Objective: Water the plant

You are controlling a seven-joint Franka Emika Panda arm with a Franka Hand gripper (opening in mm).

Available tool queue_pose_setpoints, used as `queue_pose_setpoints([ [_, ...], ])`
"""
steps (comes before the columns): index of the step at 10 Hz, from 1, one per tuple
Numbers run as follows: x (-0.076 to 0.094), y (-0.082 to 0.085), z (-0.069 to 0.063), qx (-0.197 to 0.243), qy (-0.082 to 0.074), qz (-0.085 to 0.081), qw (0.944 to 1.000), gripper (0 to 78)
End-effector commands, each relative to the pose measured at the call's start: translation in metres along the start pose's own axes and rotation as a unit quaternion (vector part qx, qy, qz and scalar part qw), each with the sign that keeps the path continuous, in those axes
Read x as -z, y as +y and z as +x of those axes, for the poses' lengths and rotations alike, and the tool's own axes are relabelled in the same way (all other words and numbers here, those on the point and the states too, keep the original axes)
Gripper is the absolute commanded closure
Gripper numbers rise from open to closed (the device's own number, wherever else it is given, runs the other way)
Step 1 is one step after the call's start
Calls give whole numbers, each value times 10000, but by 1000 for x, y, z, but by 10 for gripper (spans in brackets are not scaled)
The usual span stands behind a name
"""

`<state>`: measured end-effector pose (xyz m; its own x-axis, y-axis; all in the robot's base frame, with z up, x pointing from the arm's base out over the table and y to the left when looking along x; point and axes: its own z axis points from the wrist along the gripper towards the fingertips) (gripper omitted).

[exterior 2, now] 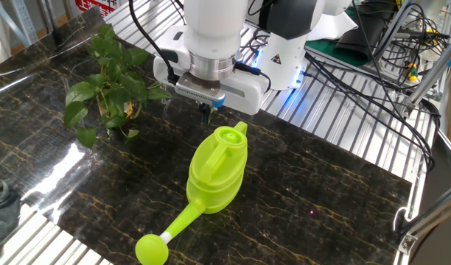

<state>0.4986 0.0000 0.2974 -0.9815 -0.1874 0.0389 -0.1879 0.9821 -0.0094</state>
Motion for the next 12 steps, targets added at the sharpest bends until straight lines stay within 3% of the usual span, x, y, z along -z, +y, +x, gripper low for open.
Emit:
queue_pose_setpoints([
  [1, 1, 0, -1, -6, -39, 16, 10000, 776],
  [10, 2, 0, -1, 237, -31, 39, 9997, 776],
  [12, 2, 1, -1, 101, -155, 57, 9998, 776],
])
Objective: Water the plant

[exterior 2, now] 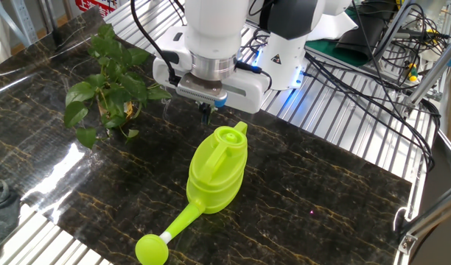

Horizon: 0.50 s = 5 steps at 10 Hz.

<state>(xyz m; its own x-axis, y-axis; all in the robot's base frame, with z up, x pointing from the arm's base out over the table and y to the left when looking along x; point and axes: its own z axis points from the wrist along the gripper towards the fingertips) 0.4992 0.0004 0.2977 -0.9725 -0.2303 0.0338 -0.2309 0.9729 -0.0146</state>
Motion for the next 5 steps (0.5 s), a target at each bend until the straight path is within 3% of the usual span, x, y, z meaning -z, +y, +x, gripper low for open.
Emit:
queue_pose_setpoints([
  [1, 1, 0, -1, -148, -133, 26, 9998, 776],
  [5, 4, 3, -5, -264, -117, 30, 9996, 776],
])
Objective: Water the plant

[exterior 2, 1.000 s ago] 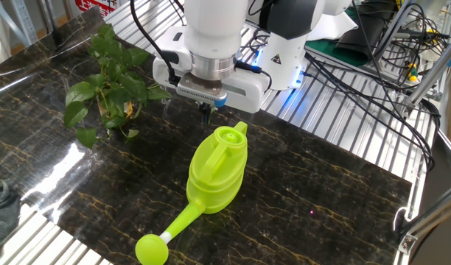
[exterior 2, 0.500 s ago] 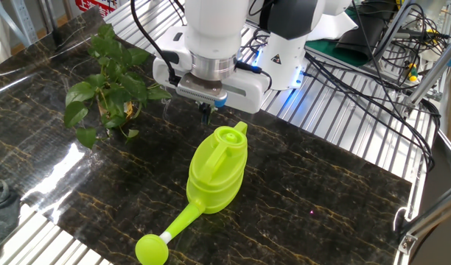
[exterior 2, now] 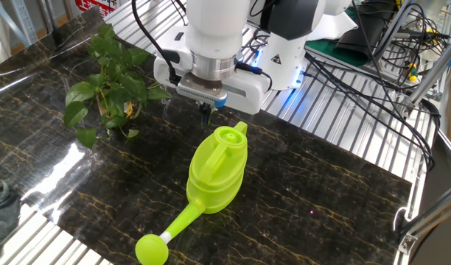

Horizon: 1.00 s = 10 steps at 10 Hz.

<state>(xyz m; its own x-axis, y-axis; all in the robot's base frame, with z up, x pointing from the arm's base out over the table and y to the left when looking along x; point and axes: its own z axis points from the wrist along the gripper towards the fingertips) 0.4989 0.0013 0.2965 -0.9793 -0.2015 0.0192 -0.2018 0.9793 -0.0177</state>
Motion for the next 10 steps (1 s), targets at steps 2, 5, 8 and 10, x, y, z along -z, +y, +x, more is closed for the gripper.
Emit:
queue_pose_setpoints([
  [2, 5, 2, -6, -80, -49, 12, 10000, 776],
  [5, 5, 2, -6, -503, 1, -32, 9987, 776],
  [8, 5, 2, -6, -876, 27, 6, 9961, 776],
  [10, 5, 4, -7, -991, 20, 15, 9951, 776],
])
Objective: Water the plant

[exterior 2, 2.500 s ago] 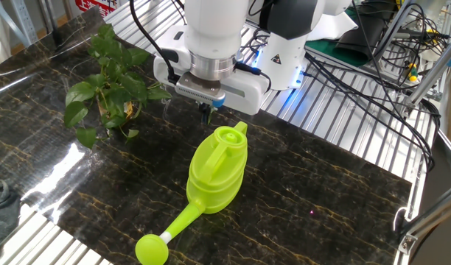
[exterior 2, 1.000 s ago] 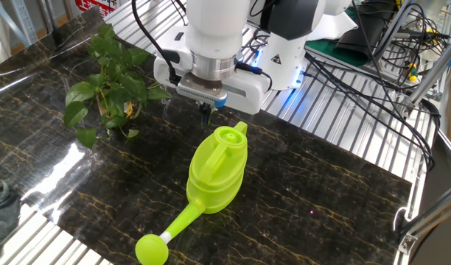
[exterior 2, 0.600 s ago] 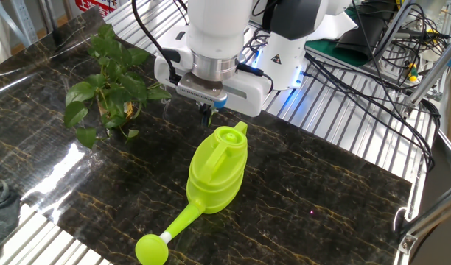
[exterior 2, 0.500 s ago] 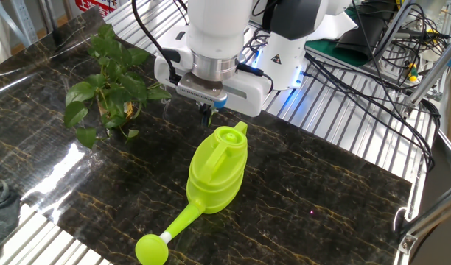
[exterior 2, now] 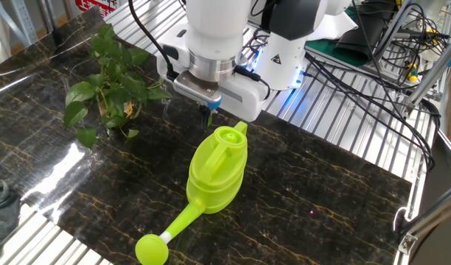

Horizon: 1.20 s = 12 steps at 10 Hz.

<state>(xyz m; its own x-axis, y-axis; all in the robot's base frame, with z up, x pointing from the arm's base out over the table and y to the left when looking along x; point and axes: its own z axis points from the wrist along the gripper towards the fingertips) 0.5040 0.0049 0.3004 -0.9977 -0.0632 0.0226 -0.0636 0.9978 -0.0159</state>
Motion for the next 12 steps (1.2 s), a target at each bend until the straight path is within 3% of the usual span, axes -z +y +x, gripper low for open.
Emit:
queue_pose_setpoints([
  [1, -2, 7, -2, -472, -78, 109, 9988, 776],
  [6, -12, 24, -9, -498, -94, 112, 9987, 776],
  [12, -40, 24, -24, -391, -159, 4, 9991, 776],
])
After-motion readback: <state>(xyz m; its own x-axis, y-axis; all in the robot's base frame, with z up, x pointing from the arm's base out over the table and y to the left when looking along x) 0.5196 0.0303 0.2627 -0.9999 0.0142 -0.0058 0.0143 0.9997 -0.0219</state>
